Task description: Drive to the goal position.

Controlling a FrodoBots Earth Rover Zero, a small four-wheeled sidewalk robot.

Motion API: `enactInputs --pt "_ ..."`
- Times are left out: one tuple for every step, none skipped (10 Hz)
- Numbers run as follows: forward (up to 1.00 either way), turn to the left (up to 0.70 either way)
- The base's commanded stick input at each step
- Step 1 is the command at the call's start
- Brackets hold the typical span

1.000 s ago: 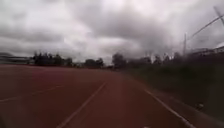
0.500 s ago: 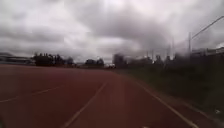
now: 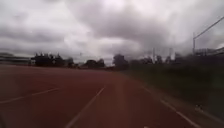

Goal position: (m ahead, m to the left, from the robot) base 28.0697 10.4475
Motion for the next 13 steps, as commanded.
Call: enactInputs --pt "0.70 0.00" --pt "0.70 0.00" --pt "0.70 0.00" --pt "0.70 0.00" --pt "0.70 0.00" --pt "0.70 0.00" --pt "0.70 0.00" --pt "0.70 0.00" --pt "0.70 0.00" --pt "0.70 0.00" --pt "0.70 0.00" --pt "0.70 0.00" --pt "0.70 0.00"
